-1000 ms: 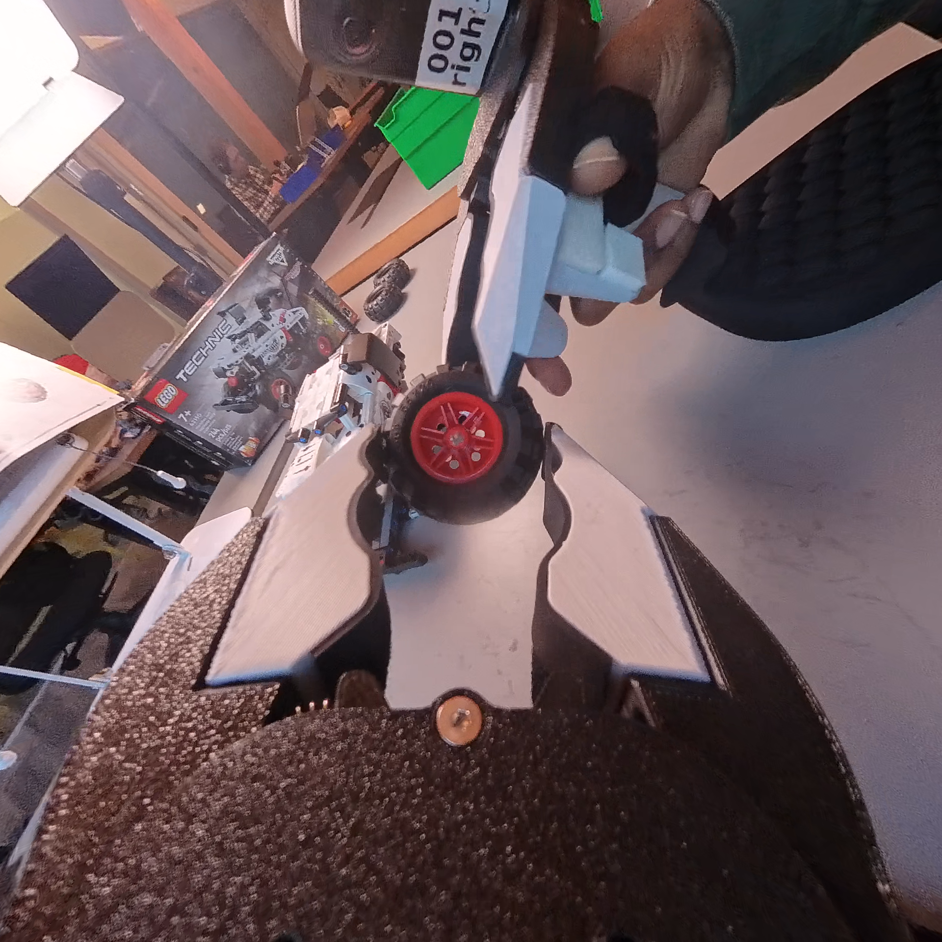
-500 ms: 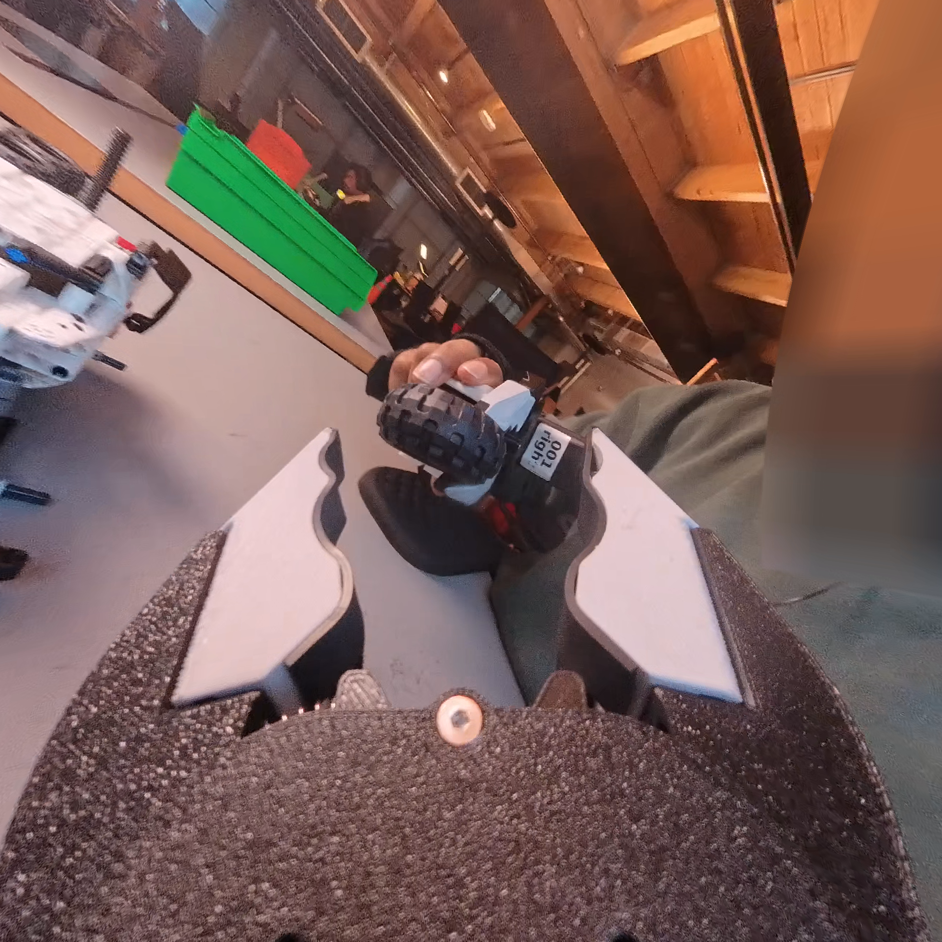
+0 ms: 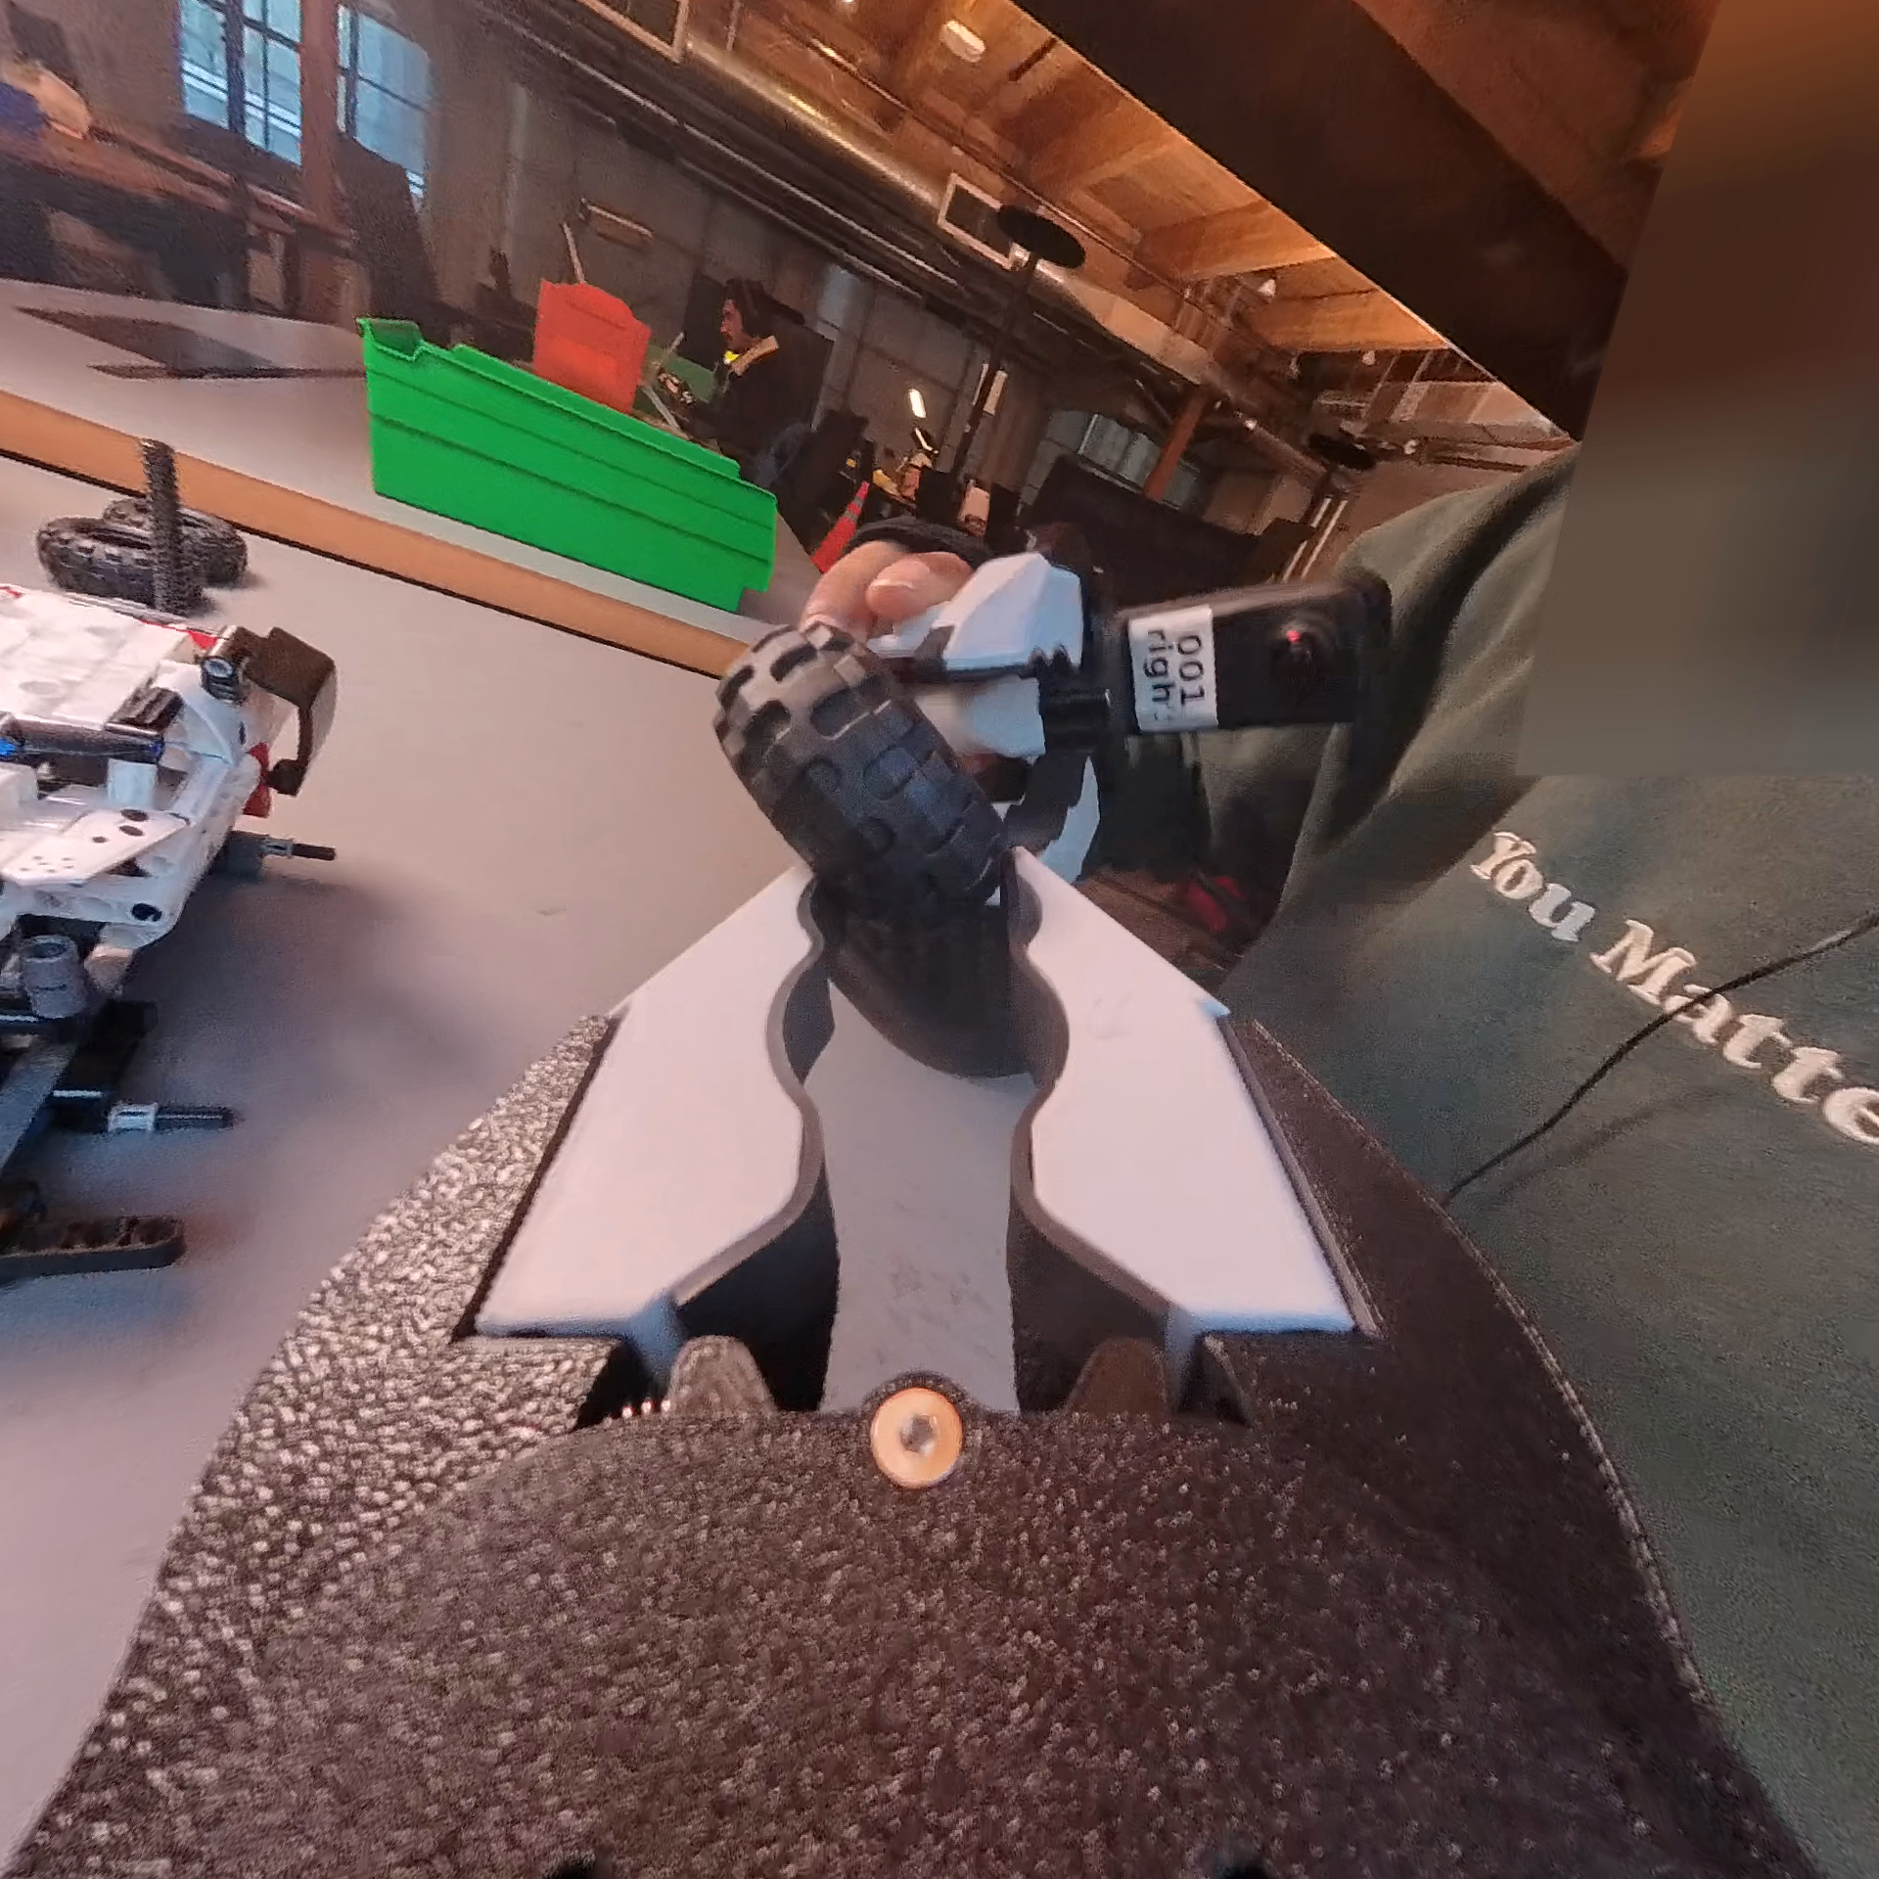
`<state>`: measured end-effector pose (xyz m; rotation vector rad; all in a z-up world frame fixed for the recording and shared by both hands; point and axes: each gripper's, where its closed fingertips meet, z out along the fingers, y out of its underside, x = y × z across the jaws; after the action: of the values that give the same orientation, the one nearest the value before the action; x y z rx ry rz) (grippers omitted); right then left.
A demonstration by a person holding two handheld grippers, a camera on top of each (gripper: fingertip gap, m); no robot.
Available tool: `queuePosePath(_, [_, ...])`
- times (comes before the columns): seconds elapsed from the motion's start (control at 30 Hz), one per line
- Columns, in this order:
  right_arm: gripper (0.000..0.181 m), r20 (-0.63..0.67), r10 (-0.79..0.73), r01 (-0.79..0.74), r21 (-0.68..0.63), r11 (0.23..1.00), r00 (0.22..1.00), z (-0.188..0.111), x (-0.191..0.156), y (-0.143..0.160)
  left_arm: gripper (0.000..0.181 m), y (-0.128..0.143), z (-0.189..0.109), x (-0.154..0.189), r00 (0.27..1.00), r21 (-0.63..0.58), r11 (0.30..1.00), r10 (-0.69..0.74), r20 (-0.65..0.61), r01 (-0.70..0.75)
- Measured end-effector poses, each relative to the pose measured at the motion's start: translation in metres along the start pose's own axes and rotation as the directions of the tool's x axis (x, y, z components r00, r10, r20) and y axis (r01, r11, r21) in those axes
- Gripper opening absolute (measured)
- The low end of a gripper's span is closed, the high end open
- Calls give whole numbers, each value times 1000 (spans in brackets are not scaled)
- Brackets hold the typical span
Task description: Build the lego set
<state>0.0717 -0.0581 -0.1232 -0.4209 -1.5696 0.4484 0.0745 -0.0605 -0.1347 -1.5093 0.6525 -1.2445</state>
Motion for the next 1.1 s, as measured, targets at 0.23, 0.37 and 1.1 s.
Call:
queuePosePath(0.23, [38,84,555,-558,13,830,827,-8,25,8,27,6,3,2,1000,-26,1000,4,-12,-5])
queuePosePath(0.37, [38,161,766,-764,-88,639,622,-3,17,20,27,11,5,1,1000,-54,998,23,10,-22])
queuePosePath(1.1, [24,152,917,-902,-183,392,368,14,-5,42,27,12,-1,-18,993,-46,998,-32,112,37])
